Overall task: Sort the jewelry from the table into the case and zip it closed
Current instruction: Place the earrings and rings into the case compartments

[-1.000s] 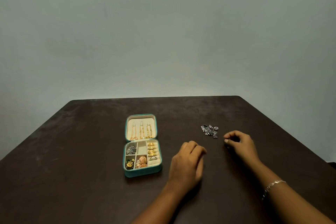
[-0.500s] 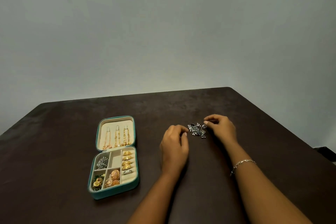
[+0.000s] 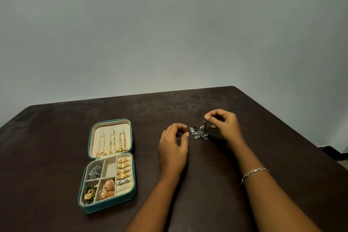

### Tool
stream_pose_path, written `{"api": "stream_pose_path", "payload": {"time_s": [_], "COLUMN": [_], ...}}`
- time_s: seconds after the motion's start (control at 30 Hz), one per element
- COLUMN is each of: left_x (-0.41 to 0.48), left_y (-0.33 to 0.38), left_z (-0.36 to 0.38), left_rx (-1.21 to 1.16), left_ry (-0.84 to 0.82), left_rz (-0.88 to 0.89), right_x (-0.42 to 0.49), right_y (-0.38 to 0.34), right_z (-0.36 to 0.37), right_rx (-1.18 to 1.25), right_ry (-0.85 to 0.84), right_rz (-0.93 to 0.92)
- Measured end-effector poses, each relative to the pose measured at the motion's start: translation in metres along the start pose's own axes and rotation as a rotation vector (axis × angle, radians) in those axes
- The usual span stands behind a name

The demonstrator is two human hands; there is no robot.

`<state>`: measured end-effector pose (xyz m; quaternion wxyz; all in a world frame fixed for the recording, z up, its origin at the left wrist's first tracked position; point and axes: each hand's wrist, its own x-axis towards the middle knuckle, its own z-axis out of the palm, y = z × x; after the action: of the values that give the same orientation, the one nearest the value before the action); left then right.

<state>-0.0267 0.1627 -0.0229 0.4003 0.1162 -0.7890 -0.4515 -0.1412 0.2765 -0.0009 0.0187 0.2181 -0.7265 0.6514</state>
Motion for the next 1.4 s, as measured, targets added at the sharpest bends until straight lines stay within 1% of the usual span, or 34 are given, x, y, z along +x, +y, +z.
{"api": "stream_pose_path", "payload": {"time_s": [0.17,0.3,0.4,0.63,0.77,0.97,1.1,1.27,1.4], "left_x": [-0.003,-0.002,-0.002,-0.001,0.001,0.001,0.001,0.002,0.003], "left_y": [0.008,0.011,0.013,0.015,0.016,0.017,0.018,0.018,0.014], "left_z": [-0.005,-0.007,-0.007,-0.011,-0.014,-0.015,-0.016,-0.015,-0.017], "left_rx": [-0.066,-0.132,-0.165,-0.273,-0.33,-0.369,-0.388,-0.409,-0.412], "left_ry": [-0.03,-0.003,0.017,0.008,0.047,0.034,0.061,0.102,0.123], "left_rz": [0.024,0.057,0.063,0.024,0.003,0.005,0.02,0.013,-0.003], "right_x": [-0.007,-0.009,-0.01,-0.015,-0.018,-0.019,-0.021,-0.022,-0.022], "right_y": [-0.019,-0.031,-0.036,-0.033,-0.034,-0.034,-0.034,-0.033,-0.032], "right_z": [0.003,0.007,0.009,0.02,0.025,0.027,0.03,0.031,0.03], "right_rx": [0.156,0.219,0.257,0.234,0.238,0.23,0.247,0.238,0.206], "right_ry": [-0.084,-0.129,-0.157,-0.335,-0.408,-0.439,-0.447,-0.41,-0.401], "right_rz": [-0.135,-0.196,-0.199,-0.157,-0.134,-0.132,-0.105,-0.073,-0.09]}}
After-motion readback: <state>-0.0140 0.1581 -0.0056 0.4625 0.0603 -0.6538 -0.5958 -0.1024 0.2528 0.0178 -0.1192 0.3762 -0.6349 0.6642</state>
